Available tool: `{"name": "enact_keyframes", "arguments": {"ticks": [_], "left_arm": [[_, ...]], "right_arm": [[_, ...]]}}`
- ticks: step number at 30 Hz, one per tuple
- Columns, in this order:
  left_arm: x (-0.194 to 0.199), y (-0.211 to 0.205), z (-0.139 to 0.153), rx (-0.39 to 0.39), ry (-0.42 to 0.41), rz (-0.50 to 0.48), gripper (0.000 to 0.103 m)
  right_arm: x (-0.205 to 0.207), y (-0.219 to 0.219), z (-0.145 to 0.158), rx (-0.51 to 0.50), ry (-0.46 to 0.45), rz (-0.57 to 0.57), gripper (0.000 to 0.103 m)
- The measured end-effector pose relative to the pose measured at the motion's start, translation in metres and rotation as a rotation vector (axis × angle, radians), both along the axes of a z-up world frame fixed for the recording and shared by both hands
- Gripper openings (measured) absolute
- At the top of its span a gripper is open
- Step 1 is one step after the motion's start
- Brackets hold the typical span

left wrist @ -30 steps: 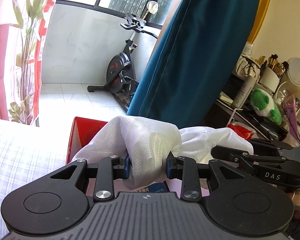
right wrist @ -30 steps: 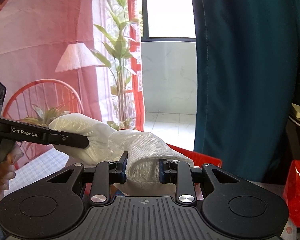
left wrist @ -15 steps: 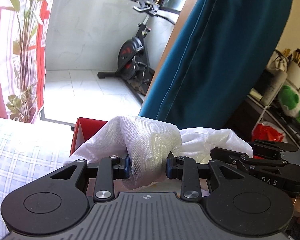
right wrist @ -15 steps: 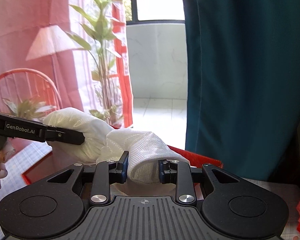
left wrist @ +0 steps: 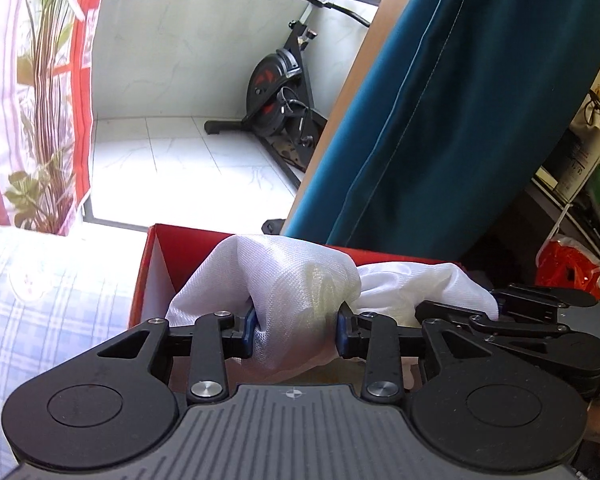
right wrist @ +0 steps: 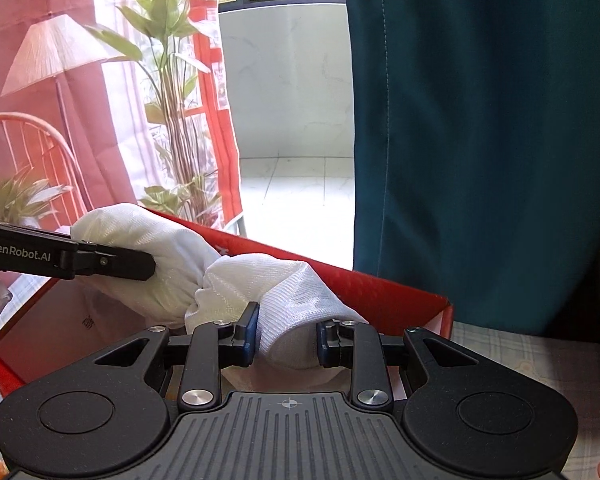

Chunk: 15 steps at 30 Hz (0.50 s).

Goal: Organize soft objects
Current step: 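Carry the white bundles with the left tool and lower them into the box, then open the left tool to release the bundles and withdraw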

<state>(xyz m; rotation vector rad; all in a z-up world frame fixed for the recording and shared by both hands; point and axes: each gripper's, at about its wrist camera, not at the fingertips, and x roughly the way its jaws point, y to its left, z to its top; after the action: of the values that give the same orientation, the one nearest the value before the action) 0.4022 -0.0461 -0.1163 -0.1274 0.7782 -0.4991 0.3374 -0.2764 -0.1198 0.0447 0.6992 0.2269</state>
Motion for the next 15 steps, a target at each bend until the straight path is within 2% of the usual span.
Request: {"name": "enact_keyframes", "arguments": {"ticks": [4,8,11,15], "left_arm": [[0.007,-0.006,-0.011,0.048,0.044,0.018,0.045],[0.006,-0.007,-0.008,0.046,0.038,0.004,0.06],[0.003,-0.005,-0.001,0.041,0.02,0.009,0.07],[-0.003,-0.006,0.004,0.064,-0.006,0.007,0.072]], "right_arm": [[0.008,0.003,-0.01,-0.017,0.055,-0.011,0.025],[0.015,0.007,-0.02,-0.04,0.112,-0.015,0.025],[0.015,0.009,-0.022,-0.049,0.124,-0.027,0.032],[0.006,0.009,-0.013,-0.069,0.103,-0.033,0.045]]}}
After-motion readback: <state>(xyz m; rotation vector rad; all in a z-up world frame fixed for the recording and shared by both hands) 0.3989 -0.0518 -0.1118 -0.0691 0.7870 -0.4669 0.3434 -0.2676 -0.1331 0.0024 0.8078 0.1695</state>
